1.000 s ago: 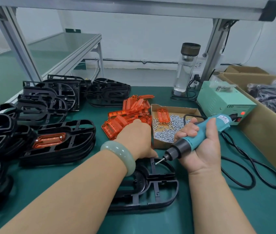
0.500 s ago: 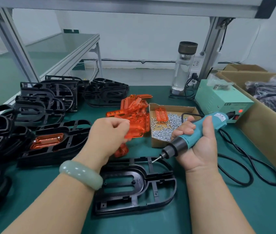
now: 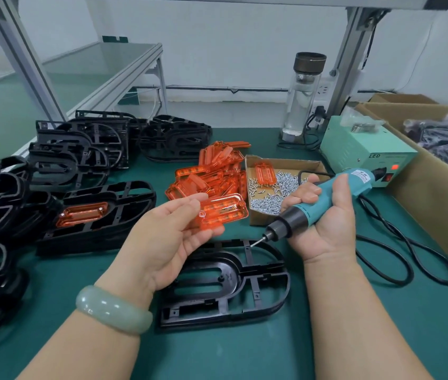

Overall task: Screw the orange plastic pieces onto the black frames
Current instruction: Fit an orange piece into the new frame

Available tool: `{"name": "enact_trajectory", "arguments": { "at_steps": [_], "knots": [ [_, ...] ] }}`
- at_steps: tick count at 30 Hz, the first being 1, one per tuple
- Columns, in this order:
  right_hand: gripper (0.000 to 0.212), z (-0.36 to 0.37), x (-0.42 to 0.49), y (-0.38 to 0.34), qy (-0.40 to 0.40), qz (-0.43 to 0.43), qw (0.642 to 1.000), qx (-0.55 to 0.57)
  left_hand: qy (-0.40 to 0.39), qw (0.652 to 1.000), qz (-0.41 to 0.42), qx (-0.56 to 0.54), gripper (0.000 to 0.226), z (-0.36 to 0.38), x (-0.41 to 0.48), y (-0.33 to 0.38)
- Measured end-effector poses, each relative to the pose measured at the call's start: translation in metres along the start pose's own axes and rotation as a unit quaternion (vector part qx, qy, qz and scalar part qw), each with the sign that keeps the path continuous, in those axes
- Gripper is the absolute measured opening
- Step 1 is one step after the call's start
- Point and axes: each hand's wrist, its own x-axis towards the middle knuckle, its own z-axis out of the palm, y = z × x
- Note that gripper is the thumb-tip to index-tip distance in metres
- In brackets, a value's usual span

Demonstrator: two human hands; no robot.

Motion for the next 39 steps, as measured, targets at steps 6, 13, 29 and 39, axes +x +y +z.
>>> {"name": "enact_trajectory", "arguments": {
  "at_steps": [6,13,29,39],
  "knots": [
    [0.034,0.0,-0.001,0.001,-0.009,0.004,1.0,0.008,-0.031,0.999,0.036,0.001,0.042,-0.013,-0.007,-0.002],
    [0.034,-0.001,-0.001,0.001,-0.019,-0.002,1.0,0.005,-0.078,0.994,0.064,0.048,0.04,-0.024,-0.018,-0.007],
    [0.033,-0.003,-0.001,0.002,-0.027,-0.003,1.0,0.001,-0.094,0.992,0.079,0.002,0.04,-0.024,-0.027,-0.004],
    [0.034,-0.004,0.0,0.002,-0.026,-0.003,1.0,-0.004,0.048,0.965,0.144,0.213,0.016,-0.031,-0.025,0.003]
  ]
}}
